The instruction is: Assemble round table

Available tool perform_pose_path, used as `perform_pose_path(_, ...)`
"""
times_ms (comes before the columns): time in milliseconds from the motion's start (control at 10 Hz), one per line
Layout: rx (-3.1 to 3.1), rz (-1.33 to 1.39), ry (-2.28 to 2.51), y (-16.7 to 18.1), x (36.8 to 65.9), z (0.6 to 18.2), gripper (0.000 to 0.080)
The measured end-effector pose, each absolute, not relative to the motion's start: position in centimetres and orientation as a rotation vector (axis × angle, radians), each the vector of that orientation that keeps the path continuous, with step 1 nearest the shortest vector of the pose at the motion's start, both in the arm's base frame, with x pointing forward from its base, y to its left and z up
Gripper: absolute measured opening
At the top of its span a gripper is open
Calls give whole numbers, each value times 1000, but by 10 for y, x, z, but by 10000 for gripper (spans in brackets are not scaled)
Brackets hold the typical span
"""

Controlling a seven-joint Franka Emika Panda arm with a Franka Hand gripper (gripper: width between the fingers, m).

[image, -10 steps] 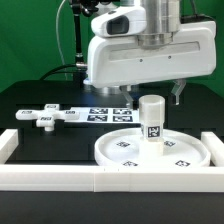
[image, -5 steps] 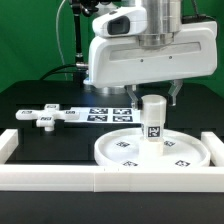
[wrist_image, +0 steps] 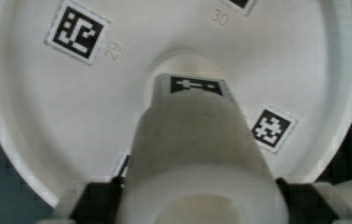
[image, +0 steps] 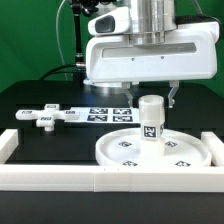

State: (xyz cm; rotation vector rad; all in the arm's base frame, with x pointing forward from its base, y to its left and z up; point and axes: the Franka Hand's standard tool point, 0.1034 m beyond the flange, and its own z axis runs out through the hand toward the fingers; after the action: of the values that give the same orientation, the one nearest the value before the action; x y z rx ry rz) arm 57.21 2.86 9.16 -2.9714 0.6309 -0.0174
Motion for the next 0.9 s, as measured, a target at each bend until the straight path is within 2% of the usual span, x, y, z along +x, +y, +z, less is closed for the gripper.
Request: perform_pose_path(900,-2386,59,1817,38,562,91,407)
